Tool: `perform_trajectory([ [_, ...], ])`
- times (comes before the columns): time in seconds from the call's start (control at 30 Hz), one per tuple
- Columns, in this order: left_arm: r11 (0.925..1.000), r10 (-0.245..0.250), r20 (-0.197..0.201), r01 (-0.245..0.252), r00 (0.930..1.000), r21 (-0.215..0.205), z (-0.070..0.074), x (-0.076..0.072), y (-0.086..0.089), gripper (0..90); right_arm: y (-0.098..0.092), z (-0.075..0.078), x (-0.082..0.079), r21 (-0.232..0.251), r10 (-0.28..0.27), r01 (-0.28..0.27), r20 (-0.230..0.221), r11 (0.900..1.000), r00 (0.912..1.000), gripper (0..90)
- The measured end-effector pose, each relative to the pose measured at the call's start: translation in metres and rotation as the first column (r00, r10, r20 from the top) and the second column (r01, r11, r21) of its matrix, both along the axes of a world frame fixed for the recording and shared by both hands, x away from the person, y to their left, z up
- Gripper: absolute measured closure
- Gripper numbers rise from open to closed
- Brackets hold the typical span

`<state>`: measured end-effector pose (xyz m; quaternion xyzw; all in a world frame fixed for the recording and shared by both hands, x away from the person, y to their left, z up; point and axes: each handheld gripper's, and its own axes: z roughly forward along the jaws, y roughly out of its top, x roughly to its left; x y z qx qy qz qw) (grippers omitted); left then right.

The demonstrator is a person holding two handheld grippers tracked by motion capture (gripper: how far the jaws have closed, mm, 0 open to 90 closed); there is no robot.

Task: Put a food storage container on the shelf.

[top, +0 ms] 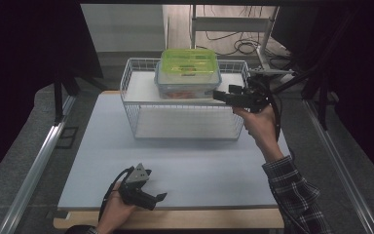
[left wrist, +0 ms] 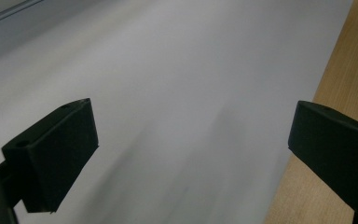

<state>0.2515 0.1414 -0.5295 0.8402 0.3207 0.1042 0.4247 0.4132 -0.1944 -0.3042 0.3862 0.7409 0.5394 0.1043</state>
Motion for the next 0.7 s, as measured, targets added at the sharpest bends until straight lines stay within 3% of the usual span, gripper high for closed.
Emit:
perform_trajectory([
  [0.7, 0.9999, -0.004, 0.000, 0.004, 1.0000, 0.011, 0.000, 0.000, 0.000, 1.6, -0.003, -0.029, -0.019, -0.048, 0.036, -0.035, 0.014, 0.998, 0.9993, 12.3],
])
